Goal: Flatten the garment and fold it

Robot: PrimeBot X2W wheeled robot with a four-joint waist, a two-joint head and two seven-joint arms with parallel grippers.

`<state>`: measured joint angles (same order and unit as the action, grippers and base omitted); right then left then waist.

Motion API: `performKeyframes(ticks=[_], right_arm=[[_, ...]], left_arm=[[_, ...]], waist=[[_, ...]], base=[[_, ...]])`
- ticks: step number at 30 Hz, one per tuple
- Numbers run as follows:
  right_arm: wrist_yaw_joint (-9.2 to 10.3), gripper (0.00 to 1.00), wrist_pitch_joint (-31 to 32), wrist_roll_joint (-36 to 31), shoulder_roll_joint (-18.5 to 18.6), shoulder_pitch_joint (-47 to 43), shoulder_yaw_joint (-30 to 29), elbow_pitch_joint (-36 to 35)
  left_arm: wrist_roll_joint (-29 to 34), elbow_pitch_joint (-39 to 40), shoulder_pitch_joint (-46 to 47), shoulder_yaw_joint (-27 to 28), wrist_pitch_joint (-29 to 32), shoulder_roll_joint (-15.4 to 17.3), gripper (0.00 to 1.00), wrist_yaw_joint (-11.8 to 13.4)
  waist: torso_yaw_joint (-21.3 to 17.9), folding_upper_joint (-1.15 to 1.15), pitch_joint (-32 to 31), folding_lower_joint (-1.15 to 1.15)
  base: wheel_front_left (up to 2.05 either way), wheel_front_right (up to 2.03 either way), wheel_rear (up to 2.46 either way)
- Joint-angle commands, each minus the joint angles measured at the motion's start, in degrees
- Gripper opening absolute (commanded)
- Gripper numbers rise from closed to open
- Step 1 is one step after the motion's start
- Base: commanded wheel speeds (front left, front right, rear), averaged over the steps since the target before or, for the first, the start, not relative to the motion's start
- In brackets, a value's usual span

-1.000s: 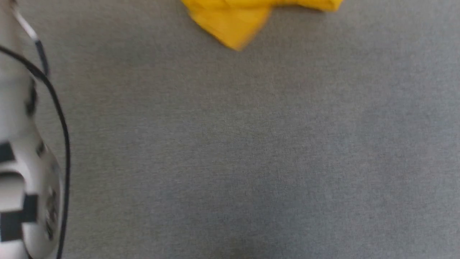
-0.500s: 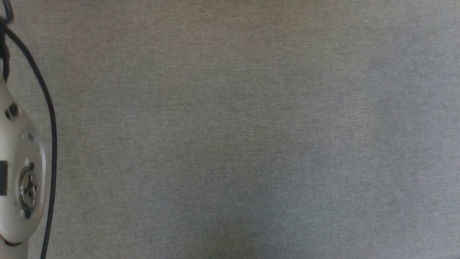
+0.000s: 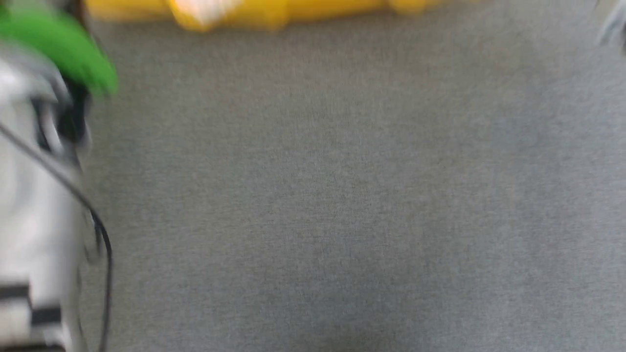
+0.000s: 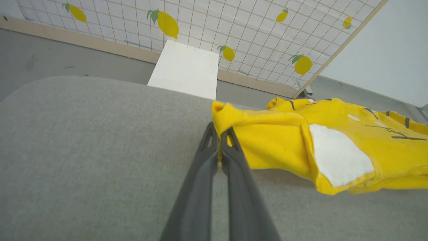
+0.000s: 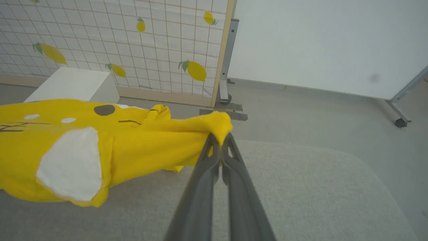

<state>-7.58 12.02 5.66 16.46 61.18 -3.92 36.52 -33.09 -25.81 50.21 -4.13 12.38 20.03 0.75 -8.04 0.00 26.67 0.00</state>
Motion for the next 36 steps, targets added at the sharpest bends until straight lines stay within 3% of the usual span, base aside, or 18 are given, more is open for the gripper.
performKeyframes(ticks=[1, 6, 11, 14, 15, 19, 23, 28, 36], right_arm=[[0.09, 0.0, 2.1, 2.6, 1.1, -4.8, 0.7, -1.7], [0.09, 0.0, 9.7, 8.6, 3.2, -23.2, -0.9, -11.6], [0.09, 0.0, 16.9, 9.2, 1.4, -39.8, -7.0, -21.3], [0.09, 0.0, 21.0, 7.8, -1.8, -48.6, -12.1, -27.4], [0.09, 0.0, 24.3, 6.1, -5.6, -54.9, -16.0, -32.0], [0.09, 0.0, 27.4, 3.8, -11.1, -62.0, -21.4, -37.1], [0.09, 0.0, 28.6, 2.3, -13.2, -66.0, -25.8, -37.7], [0.09, 0.0, 27.8, 3.5, -13.6, -67.6, -28.3, -31.9], [0.09, 0.0, 21.8, 5.1, -13.6, -66.2, -24.4, -22.3]], left_arm=[[-1.3, 2.1, -5.1, 0.3, 1.0, 0.2, 0.0, 0.2], [-5.1, 12.3, -22.9, 1.4, 5.2, -1.8, 0.0, 2.9], [-7.1, 22.0, -38.1, 2.7, 7.6, -3.5, 0.0, 7.1], [-7.7, 26.3, -45.9, 3.2, 9.0, -4.2, 0.0, 9.4], [-8.0, 28.8, -51.5, 3.6, 10.0, -4.4, 0.0, 10.9], [-8.7, 31.3, -58.6, 4.0, 11.5, -4.7, 0.0, 12.6], [-8.7, 32.5, -63.5, 3.5, 13.6, -4.8, 0.0, 14.4], [-7.6, 33.5, -66.6, 3.0, 14.9, -4.6, 0.0, 16.6], [-8.0, 31.5, -65.9, 1.3, 13.4, -5.7, 0.0, 14.4]], waist=[[1.3, 0.0, -5.8, 0.0], [2.2, 0.0, -10.6, 0.0], [2.3, 0.0, -14.1, 0.0], [2.4, 0.0, -15.8, 0.0], [2.4, 0.0, -17.2, 0.0], [2.7, 0.0, -18.5, 0.0], [3.1, 0.0, -19.1, 0.0], [3.6, 0.0, -19.4, 0.0], [4.3, 0.0, -19.1, 0.0]], base=[[0.0, 0.0, 0.0], [0.0, 0.0, 0.0], [0.0, 0.0, 0.0], [0.0, 0.0, 0.0], [0.0, 0.0, 0.0], [0.0, 0.0, 0.0], [0.0, 0.0, 0.0], [0.0, 0.0, 0.0], [0.0, 0.0, 0.0]])
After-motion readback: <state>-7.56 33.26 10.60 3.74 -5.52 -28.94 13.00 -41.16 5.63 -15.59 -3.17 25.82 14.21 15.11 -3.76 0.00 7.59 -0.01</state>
